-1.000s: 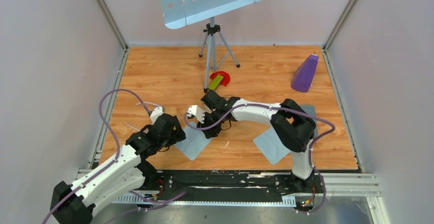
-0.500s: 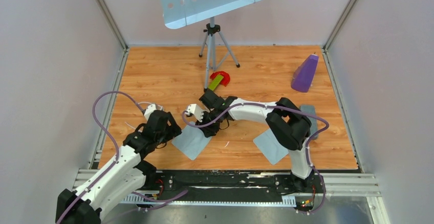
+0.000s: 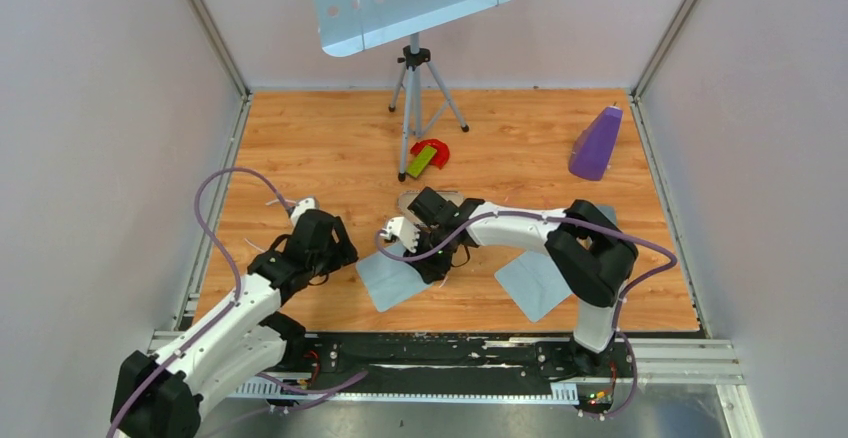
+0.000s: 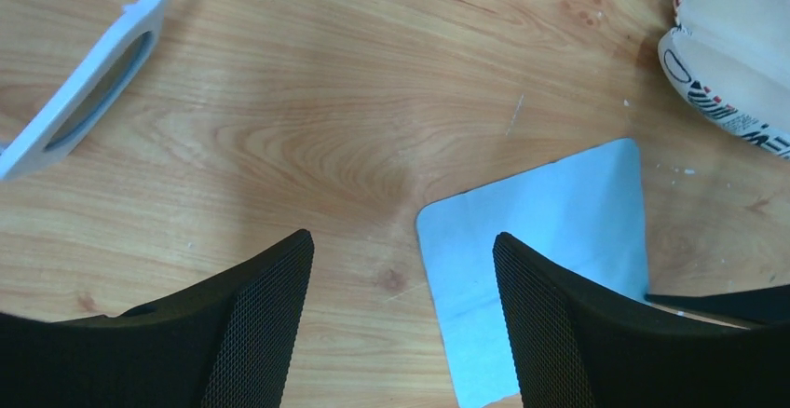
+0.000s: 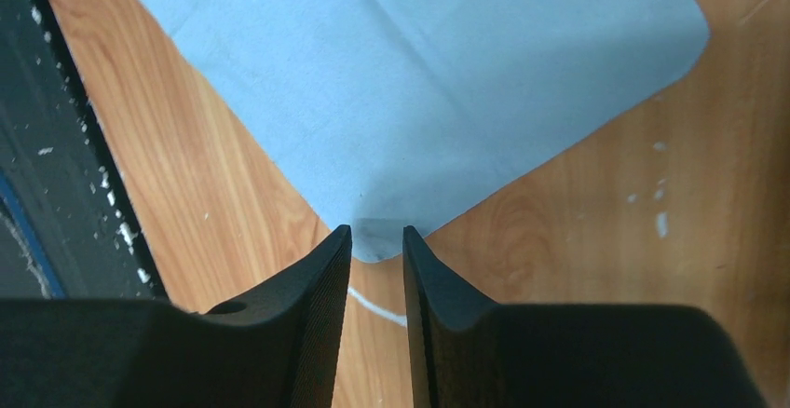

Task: Organize the sunglasses
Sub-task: Fold the glasses cleaning cloth at the center of the board.

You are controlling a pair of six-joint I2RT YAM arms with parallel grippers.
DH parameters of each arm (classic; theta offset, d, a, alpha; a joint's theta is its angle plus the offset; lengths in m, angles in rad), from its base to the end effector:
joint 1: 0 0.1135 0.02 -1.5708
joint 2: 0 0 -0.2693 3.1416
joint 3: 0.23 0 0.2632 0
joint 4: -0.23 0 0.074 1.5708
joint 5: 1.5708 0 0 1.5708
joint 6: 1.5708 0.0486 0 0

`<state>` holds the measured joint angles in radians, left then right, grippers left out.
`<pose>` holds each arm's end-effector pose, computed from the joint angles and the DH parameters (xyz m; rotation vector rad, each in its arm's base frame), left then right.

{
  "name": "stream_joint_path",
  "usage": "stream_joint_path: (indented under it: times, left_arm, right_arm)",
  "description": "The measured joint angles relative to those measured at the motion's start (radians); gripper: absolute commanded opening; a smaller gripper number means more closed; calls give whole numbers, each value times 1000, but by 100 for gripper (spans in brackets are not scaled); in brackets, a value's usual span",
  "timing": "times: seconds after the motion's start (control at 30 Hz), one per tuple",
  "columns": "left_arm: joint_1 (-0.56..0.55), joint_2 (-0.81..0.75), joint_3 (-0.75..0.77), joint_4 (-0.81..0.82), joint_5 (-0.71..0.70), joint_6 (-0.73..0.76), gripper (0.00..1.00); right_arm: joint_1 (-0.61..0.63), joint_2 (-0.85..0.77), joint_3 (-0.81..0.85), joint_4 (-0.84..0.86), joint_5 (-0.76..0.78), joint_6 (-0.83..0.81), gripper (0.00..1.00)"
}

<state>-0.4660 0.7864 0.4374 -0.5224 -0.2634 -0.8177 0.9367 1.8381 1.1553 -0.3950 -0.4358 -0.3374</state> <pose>0.1566 -0.0646 0.1803 -0.5378 2.3595 -0.2713 0.2108 0.3212 0.1541 -1.7247 2.0783 0.7707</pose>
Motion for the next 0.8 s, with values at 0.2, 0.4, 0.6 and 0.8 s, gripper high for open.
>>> stream_joint_path:
  times: [0.2,0.4,0.6,0.8]
  left_arm:
    - [0,126,5,106,95,97,66]
    - [2,325,92,162,172,196,61]
    - [6,419,101,234,218,222,56]
    - [6,460,113,256,246,245,49]
  right_arm:
    - [4,-49,-56,-31,-12,5,32]
    - [24,-96,-112,-58,-34,9,33]
    - [7,-204,-154,-109,-36,9,38]
    - [-148,-223,-99,-87,-53,40,54]
